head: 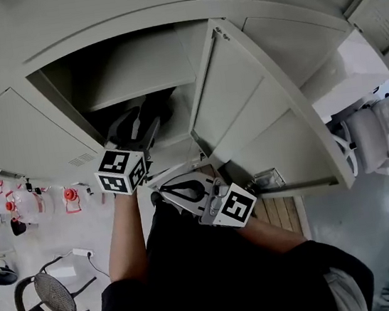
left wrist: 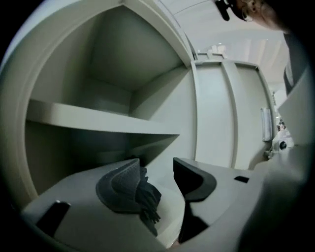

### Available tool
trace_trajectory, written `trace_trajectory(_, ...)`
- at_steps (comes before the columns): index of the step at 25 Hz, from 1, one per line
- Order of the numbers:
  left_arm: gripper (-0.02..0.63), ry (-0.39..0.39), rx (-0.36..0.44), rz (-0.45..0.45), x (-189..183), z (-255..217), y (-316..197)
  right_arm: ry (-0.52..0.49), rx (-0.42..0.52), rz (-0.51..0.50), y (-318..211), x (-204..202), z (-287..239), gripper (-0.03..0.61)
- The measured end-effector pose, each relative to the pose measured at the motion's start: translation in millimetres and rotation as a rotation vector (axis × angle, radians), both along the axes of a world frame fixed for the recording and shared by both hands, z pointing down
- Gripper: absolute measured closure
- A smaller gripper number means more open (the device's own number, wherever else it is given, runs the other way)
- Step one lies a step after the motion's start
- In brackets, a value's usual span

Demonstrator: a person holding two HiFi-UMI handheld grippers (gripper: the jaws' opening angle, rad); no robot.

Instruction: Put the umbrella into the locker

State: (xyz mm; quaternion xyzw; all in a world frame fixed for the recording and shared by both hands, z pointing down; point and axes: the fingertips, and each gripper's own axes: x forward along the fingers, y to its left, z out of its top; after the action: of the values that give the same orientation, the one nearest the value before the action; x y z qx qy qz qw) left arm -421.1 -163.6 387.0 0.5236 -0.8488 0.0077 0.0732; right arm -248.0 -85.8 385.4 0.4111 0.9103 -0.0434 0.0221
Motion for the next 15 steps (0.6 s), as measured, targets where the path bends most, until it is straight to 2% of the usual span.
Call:
trace_trajectory(6, 0.464, -0.102, 0.119, 0.031, 30.3, -40.4, 25.3, -0.003, 0.009, 0.000, 1.1, 1.4, 1.4, 0.565)
trace_trajectory(11, 0.527, -0.097, 0.175, 0.036, 48.0, -52.3, 47.1, -0.010, 0.006, 0.001, 3.4, 2.6, -0.1, 0.565)
trace_trajectory(15, 0.566, -0.112, 0.189, 0.038, 61.1, -60.9, 59.7, -0.017, 0.008, -0.007, 7.0, 2.9, 0.6, 0.565)
